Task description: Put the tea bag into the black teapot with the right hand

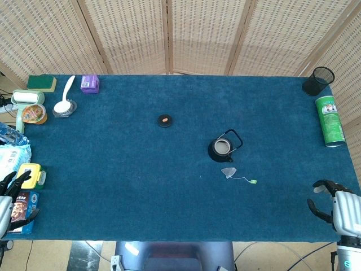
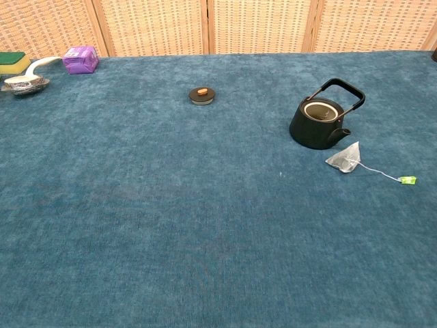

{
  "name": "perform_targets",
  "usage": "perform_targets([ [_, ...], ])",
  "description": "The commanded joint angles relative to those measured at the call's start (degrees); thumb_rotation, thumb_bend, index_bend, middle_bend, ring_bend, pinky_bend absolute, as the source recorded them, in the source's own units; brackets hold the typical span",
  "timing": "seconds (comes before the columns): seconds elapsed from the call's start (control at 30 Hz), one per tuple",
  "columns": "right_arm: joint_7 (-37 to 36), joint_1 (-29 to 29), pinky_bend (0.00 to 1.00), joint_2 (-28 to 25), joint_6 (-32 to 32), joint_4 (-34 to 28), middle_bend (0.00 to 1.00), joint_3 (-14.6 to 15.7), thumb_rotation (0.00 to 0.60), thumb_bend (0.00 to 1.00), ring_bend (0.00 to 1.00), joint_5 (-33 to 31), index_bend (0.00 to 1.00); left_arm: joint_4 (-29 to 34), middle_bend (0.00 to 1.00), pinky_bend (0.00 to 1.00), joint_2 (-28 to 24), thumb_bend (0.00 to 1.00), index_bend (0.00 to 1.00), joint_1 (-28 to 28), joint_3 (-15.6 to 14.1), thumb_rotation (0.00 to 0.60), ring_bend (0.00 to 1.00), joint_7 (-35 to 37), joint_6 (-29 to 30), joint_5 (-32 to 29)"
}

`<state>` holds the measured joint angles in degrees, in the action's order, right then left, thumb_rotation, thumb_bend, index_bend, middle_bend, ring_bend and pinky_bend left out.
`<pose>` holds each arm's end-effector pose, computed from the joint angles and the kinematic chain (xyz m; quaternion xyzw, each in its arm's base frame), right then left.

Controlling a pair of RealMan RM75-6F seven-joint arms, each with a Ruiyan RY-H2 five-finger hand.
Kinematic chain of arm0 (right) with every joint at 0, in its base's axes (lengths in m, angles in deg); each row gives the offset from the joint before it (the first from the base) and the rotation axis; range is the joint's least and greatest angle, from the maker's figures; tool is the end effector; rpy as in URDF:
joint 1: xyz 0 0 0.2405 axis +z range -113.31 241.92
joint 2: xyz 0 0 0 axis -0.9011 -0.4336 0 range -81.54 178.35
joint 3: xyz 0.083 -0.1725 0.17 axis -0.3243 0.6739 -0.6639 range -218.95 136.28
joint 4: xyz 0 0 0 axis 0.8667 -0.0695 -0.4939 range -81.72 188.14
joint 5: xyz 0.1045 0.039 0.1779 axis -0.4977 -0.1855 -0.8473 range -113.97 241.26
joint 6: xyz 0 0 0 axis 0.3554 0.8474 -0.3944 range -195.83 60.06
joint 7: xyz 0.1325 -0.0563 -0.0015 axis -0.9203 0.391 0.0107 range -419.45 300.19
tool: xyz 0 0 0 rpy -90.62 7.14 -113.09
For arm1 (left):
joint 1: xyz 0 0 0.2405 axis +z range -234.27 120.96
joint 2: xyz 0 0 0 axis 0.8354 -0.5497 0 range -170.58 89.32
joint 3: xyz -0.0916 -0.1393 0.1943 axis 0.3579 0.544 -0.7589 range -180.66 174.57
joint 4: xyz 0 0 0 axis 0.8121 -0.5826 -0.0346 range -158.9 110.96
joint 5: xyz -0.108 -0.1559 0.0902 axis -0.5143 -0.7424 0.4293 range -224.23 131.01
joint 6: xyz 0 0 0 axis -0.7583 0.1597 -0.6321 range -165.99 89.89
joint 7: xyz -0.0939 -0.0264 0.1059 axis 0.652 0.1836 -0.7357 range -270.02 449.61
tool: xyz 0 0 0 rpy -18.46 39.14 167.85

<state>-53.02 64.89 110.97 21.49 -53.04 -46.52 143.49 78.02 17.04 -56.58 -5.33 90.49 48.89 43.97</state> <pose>-0.2852 -0.1631 0.1679 0.5122 -0.4317 0.4040 0.6230 -0.2938 0.1347 0.1681 -0.5961 -0.4339 -0.3801 0.5585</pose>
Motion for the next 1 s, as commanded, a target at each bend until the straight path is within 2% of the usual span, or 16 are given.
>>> perform_targets([
  [0.03,-0.2,0.1,0.50,0.0,-0.3,0.2,0.49,0.0,0.600,0.33,0.48,0.0,0.42,0.0,0.19,0.12,0.1,0.27,0.05,-0.1,0.0,0.600,0.03,-0.1,-0.2,-0.1],
  [0.47,-2.3,0.3,0.50,-1.1,-1.2,-0.2,0.49,0.1,0.600,0.33,0.48,1.6,0.42,1.1,0.19,0.12,-2.0,0.27,0.05,-0.2,0.6,0.600,0.03,-0.3,1.4,0.9],
  [0.57,-3.7,1.9,0.50,-2.1,-3.4,-0.7,0.50,-0.2,0.600,0.33,0.49,3.1,0.39,1.5,0.19,0.12,-2.8,0.27,0.05,-0.4,1.0,0.600,0.03,-0.5,1.9,1.3],
  [0.67,-5.2,4.2,0.56,-3.3,-7.0,-2.0,0.52,-0.3,0.600,0.33,0.55,3.9,0.37,1.8,0.19,0.12,-3.4,0.27,0.05,-0.6,1.4,0.600,0.03,-0.7,2.1,1.3],
  [0.73,-6.2,6.6,0.66,-3.6,-10.1,-2.9,0.56,-0.9,0.600,0.33,0.63,4.7,0.37,2.2,0.19,0.12,-3.9,0.27,0.05,-0.9,1.6,0.600,0.03,-0.8,1.6,1.0],
  [0.77,-6.3,7.6,0.75,-3.5,-11.3,-3.1,0.60,-1.2,0.600,0.33,0.69,4.8,0.37,2.4,0.19,0.12,-4.1,0.27,0.05,-1.1,1.6,0.600,0.03,-0.8,1.4,1.0],
  [0.8,-6.5,8.9,0.85,-3.2,-13.0,-3.2,0.66,-1.5,0.600,0.33,0.76,4.8,0.37,2.6,0.19,0.12,-4.2,0.27,0.05,-1.3,1.8,0.600,0.03,-1.0,1.4,1.0],
  [0.87,-6.4,10.0,0.96,-3.1,-14.5,-3.4,0.79,-1.7,0.600,0.33,0.91,4.5,0.37,2.7,0.19,0.12,-4.3,0.27,0.05,-1.4,1.9,0.600,0.03,-1.1,1.3,1.0],
  [0.9,-6.3,10.9,0.99,-2.9,-16.0,-3.7,0.86,-1.8,0.600,0.33,0.97,4.1,0.38,2.8,0.19,0.12,-4.4,0.27,0.05,-1.5,2.0,0.600,0.03,-1.2,1.2,0.9],
  [1.0,-4.1,15.1,1.00,-0.8,-21.9,-3.5,0.97,-2.7,0.600,0.33,1.00,1.7,0.40,3.2,0.19,0.12,-4.8,0.27,0.05,-2.2,2.4,0.600,0.03,-1.3,0.4,0.6],
])
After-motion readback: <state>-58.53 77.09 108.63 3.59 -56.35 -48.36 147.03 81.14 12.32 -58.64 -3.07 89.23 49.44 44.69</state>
